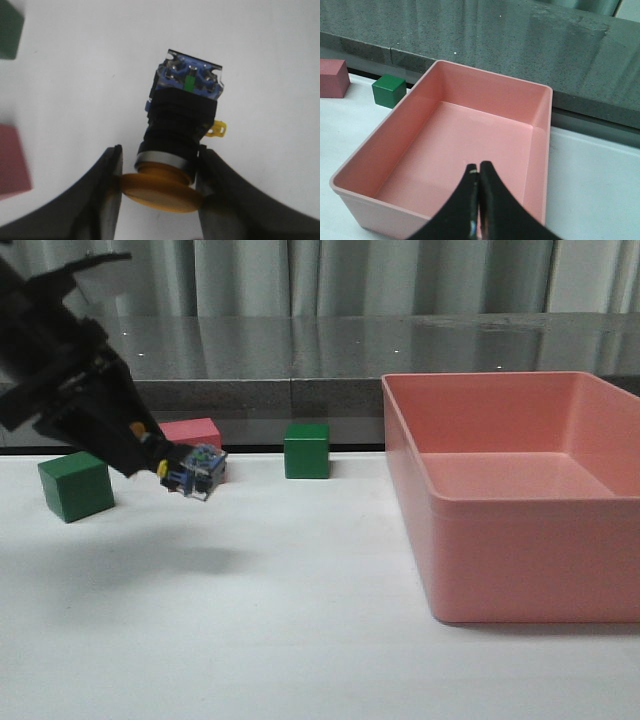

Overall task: Place and stand button with both arms
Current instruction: 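Rotate the button upright with the left gripper and set it down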

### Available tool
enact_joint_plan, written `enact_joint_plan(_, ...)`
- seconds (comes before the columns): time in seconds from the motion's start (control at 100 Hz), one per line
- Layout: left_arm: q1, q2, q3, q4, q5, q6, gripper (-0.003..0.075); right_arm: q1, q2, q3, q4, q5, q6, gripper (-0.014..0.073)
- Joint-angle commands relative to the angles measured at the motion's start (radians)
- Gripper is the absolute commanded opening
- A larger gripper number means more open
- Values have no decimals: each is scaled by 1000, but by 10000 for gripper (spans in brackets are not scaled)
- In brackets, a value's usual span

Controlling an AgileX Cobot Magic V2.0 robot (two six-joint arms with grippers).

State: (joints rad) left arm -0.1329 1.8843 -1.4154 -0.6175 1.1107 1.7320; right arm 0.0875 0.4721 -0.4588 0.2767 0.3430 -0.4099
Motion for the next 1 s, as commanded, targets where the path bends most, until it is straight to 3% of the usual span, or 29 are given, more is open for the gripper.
enact_joint_plan(0.0, -77, -107, -79, 204, -31, -200, -20, -4, 3, -28, 2, -86, -4, -62)
enact_joint_plan(0.12, -213, -125, -136, 524, -32, -383, -20, -4, 3, -28, 2, -87, -4, -62)
enact_joint_plan(0.3, -407, -81, -137, 868, -54, -600, -20, -4, 3, -28, 2, -87, -4, -62)
enact_joint_plan(0.5, -530, 3, -137, 1238, -20, -812, -20, -4, 3, -28, 2, -87, -4, -62)
enact_joint_plan(0.61, -546, 40, -137, 1302, -7, -835, -20, -4, 3, -28, 2, -87, -4, -62)
enact_joint_plan(0.99, -550, 86, -137, 1295, 2, -835, -19, -4, 3, -28, 3, -89, -4, -62)
